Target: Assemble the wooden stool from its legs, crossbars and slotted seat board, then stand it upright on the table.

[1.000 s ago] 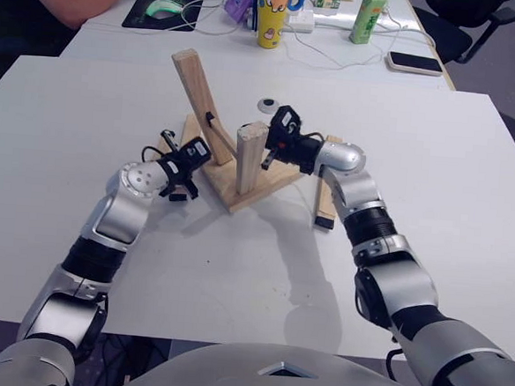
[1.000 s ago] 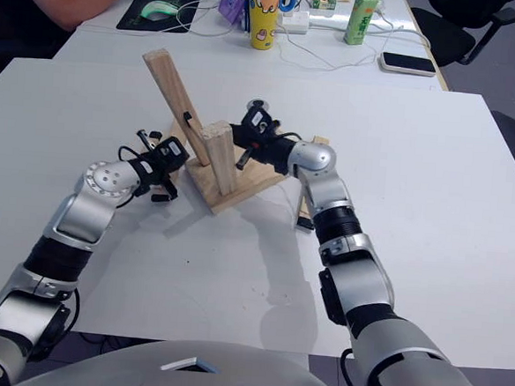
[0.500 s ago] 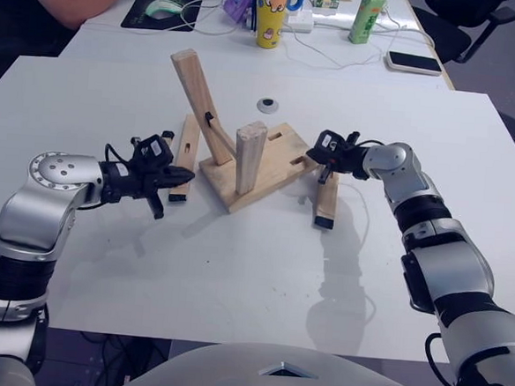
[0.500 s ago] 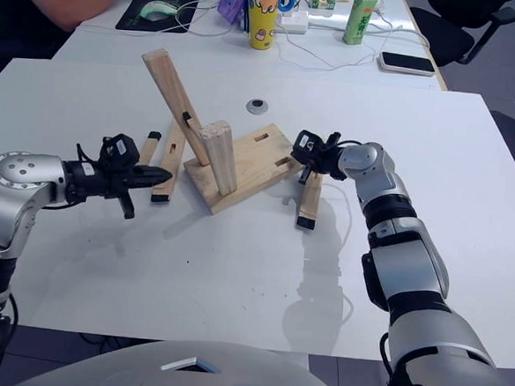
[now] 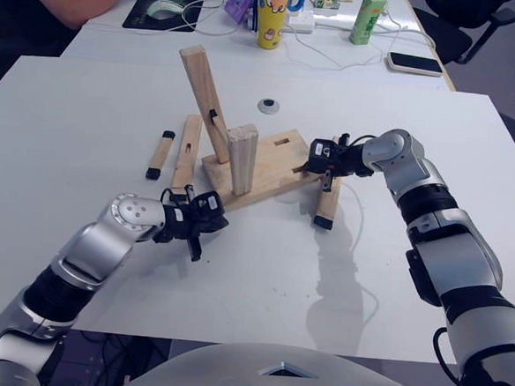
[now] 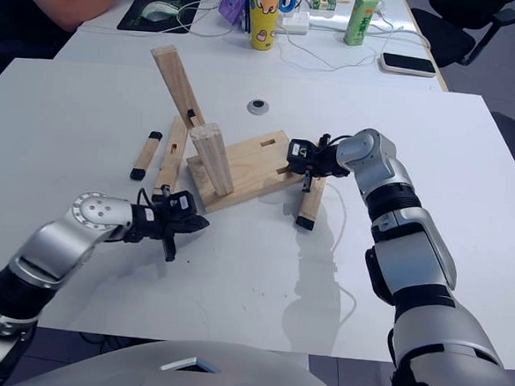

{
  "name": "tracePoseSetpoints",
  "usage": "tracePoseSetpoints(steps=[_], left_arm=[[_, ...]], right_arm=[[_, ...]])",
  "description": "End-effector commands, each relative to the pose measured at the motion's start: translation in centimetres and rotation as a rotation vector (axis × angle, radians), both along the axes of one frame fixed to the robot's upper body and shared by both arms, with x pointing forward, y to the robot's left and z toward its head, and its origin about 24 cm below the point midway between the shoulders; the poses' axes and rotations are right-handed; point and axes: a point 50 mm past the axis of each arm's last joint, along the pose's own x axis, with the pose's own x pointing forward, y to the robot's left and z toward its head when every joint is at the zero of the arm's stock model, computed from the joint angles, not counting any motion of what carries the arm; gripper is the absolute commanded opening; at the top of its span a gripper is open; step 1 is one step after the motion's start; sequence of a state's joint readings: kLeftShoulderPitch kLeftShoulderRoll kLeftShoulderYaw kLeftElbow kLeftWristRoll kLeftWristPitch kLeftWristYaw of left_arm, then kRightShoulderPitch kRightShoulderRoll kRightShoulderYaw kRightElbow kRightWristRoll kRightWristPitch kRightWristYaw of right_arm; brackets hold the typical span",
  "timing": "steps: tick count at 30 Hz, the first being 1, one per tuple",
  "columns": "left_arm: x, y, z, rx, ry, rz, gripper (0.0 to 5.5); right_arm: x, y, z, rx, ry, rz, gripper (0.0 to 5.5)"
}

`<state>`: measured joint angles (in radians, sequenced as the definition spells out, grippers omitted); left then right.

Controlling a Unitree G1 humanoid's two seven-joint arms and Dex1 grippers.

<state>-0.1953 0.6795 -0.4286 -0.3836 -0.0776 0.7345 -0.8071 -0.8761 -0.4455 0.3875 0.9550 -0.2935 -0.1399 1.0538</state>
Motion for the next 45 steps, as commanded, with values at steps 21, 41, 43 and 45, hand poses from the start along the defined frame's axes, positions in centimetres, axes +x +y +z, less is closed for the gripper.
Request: tracePoseSetpoints(steps=[21,41,43,45], left_arm=[[7.7,0.5,-2.6,0.118,-0.214,0.274,0.03],[10.0,-1.1,-3.6,0.121,-0.217,0.213,0.03],[10.1,-1.1,-3.5,0.118,-0.215,0.213,0.03],[10.3,-1.2,-3.4,0.112,-0.212,0.213,0.03]], right_arm=[[-5.9,5.1,-0.4,0.353,0.096,0.113,0.00],[-0.8,0.2,1.0,0.069,-0.203,-0.219,0.00],[-1.0,0.0,0.4,0.020,-0.170,-0.196,0.00],[-1.3,-0.5,-0.3,-0.043,-0.130,-0.189,0.00]])
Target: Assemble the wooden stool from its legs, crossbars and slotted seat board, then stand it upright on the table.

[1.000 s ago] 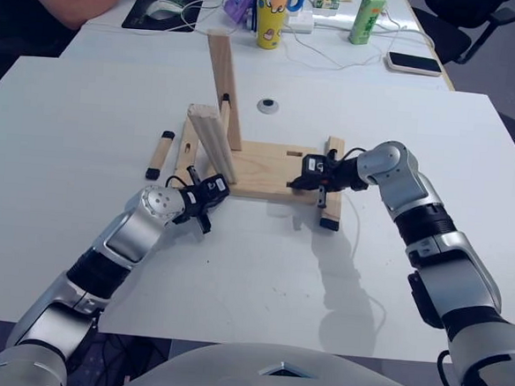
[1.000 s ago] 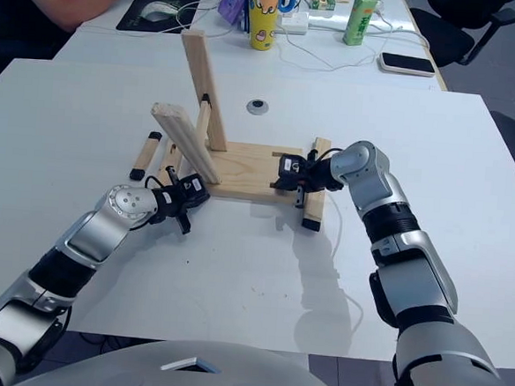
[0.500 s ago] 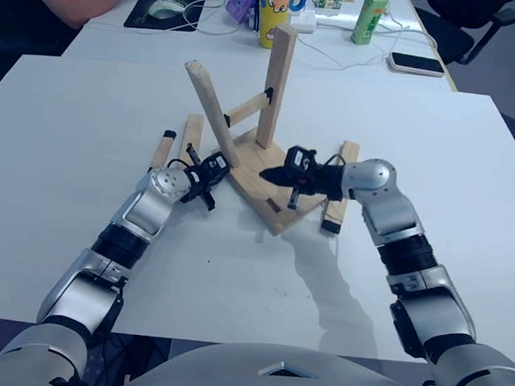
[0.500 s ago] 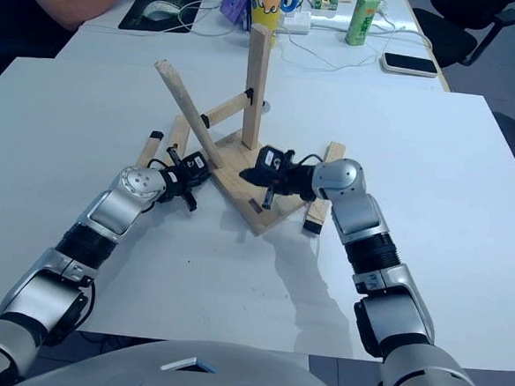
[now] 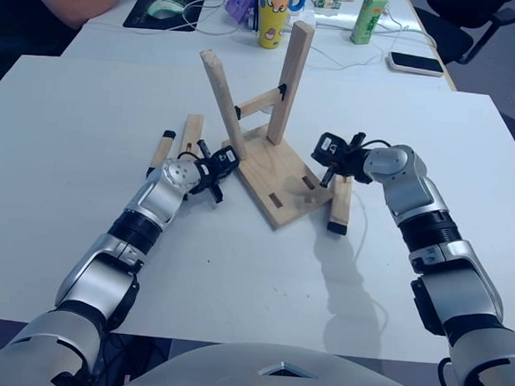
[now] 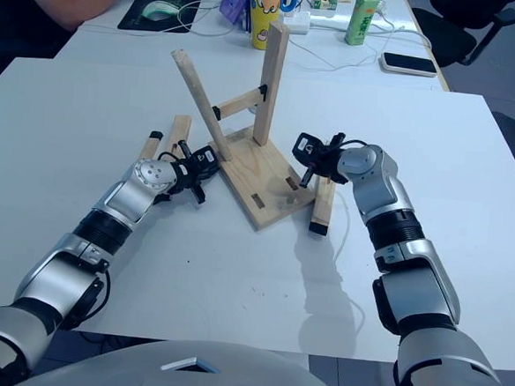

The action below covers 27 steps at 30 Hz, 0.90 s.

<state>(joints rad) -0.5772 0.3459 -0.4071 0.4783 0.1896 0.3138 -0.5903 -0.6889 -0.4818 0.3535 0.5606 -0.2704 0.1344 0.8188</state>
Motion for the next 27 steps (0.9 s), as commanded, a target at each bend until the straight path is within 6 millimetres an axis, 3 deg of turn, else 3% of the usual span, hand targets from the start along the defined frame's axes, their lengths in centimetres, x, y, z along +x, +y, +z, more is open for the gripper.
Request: tracePoseSetpoints(steps=[1,10,18,27], left_arm=[[0.1,0.2,-0.8,0.009,0.055,0.012,0.03],[2.2,-0.5,0.1,-0.101,0.103,0.021,0.03],[3.3,-1.6,0.5,-0.238,0.192,0.017,0.03],[3.8,-0.7,0.7,-0.287,0.157,0.068,0.03]], right_arm=[[-0.4,-0.6,-0.7,-0.106,0.085,0.022,0.00],[-1.7,0.7,0.0,-0.036,0.162,0.088,0.00],[-2.6,1.6,-0.9,0.011,0.177,0.077,0.00],[-3.0,2.2,-1.6,0.046,0.186,0.057,0.00]])
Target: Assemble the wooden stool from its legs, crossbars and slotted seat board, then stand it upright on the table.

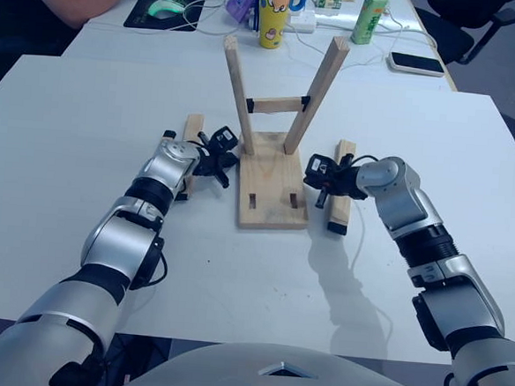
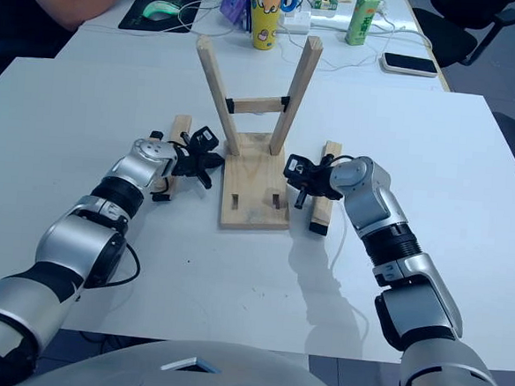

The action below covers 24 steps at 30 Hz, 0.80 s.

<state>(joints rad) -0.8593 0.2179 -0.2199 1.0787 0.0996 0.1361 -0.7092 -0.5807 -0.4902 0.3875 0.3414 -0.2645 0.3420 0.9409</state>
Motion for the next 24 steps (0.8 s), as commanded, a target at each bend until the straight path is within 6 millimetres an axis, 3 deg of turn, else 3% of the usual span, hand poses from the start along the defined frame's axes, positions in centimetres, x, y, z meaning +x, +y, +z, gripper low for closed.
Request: tracePoseSetpoints(steps=[1,4,9,13,17,22,24], left_arm=[[0.4,-0.6,0.8,-0.072,-0.030,0.014,0.03],[0.7,-0.3,1.1,-0.093,-0.073,0.053,0.03],[1.0,2.2,3.0,-0.159,-0.228,0.138,0.03],[-0.7,5.4,5.2,-0.232,-0.356,0.251,0.25],[-4.1,9.9,6.4,-0.241,-0.440,0.470,0.79],[-6.7,12.2,5.3,-0.279,-0.395,0.655,1.53],[-6.9,12.6,4.7,-0.308,-0.347,0.717,1.83]], right_arm=[[-0.4,1.2,-0.3,0.059,0.019,0.022,0.00],[-0.2,0.9,-0.2,0.037,-0.021,-0.011,0.00],[0.5,0.0,1.4,0.095,-0.164,-0.121,0.00],[0.0,-1.6,2.6,0.158,-0.260,-0.223,0.00],[-1.4,-2.6,3.5,0.342,-0.323,-0.337,0.00],[-3.1,0.0,2.6,0.706,-0.167,-0.500,0.00],[-3.8,1.0,2.2,0.813,-0.085,-0.536,0.32]])
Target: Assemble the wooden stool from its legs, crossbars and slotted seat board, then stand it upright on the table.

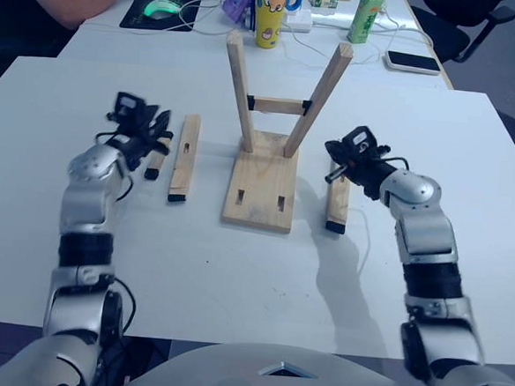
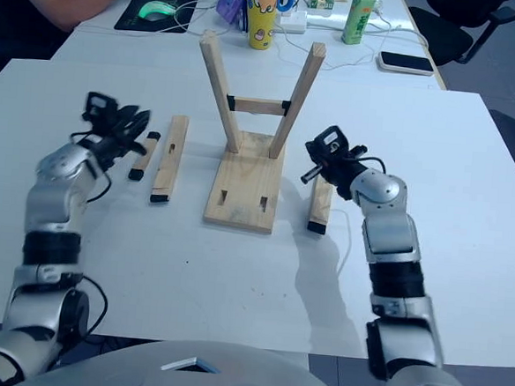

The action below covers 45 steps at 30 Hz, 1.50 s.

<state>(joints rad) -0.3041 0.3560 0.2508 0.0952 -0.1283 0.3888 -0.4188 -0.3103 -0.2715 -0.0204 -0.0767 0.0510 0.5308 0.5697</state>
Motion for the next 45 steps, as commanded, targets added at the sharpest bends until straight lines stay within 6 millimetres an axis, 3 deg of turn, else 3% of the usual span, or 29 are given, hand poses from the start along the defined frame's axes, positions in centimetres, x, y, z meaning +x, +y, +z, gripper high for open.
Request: tracePoseSetpoints(steps=[1,4,8,24,34,41,45], left_arm=[[-0.6,0.7,-1.0,-0.080,0.077,0.077,2.00],[-0.5,0.2,-2.2,-0.113,0.152,0.061,2.38],[-0.7,0.1,-3.1,-0.136,0.216,0.050,2.44],[-1.7,1.2,-7.3,-0.100,0.407,0.111,2.44],[-2.3,0.6,-8.9,-0.143,0.515,0.089,2.44],[-3.3,0.3,-10.3,-0.166,0.641,0.038,1.45],[-3.7,0.7,-10.9,-0.161,0.662,0.040,1.34]], right_arm=[[-1.2,1.8,-0.7,0.249,0.089,-0.029,0.49],[-1.1,1.2,-1.0,0.328,0.111,-0.122,0.89],[-0.7,0.9,-1.0,0.315,0.107,-0.133,1.52],[-1.0,2.5,-1.3,0.318,0.142,-0.054,1.52],[-0.8,3.0,-1.0,0.319,0.152,-0.034,1.52],[-0.6,3.0,-0.3,0.329,0.127,-0.054,1.54],[-0.7,3.0,-0.2,0.295,0.100,-0.057,1.54]])
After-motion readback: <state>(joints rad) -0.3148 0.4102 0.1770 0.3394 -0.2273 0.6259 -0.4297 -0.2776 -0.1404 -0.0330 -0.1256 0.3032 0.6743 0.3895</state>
